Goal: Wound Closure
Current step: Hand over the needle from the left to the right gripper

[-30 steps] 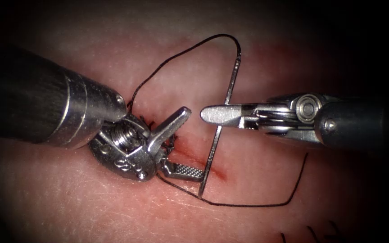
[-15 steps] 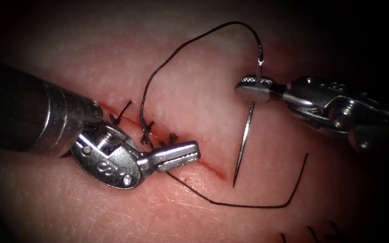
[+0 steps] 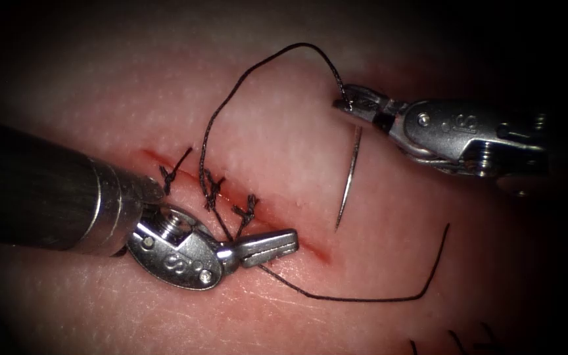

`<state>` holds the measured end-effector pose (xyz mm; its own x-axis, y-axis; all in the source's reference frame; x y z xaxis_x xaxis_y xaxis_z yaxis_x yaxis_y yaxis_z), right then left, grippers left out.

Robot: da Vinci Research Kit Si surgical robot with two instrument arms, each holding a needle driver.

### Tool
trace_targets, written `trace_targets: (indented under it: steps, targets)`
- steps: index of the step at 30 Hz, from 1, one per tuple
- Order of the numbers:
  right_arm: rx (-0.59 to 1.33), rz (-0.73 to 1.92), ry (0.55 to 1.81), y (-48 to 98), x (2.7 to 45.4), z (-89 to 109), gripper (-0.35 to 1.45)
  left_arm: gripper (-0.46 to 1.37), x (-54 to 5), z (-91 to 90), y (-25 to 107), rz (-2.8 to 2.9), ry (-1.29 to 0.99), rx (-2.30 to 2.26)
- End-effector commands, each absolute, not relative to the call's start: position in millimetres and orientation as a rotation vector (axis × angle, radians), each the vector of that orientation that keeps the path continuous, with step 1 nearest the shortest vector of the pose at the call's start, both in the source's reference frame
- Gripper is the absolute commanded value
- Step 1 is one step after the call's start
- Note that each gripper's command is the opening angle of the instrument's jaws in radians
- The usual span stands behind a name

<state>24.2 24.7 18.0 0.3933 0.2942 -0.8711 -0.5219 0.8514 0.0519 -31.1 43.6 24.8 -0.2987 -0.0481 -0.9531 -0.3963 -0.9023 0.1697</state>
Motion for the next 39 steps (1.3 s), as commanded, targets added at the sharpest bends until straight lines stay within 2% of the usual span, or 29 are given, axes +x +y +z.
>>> trace_targets:
  steps: [1, 17, 39]
  targets:
    - [-0.273, 0.508, 1.054, 24.6, 24.3, 18.3, -0.35, -0.35, -31.2, 25.1, 43.4, 2.328, 0.552, -1.688]
    - [-0.379, 0.420, 1.125, 24.1, 27.3, 18.0, -0.35, -0.35, -29.3, 28.9, 40.6, 2.533, 0.371, -1.309]
    - [-0.404, 0.352, 1.111, 22.4, 27.1, 19.8, -0.35, -0.35, -29.6, 27.9, 39.1, 2.545, 0.298, -1.315]
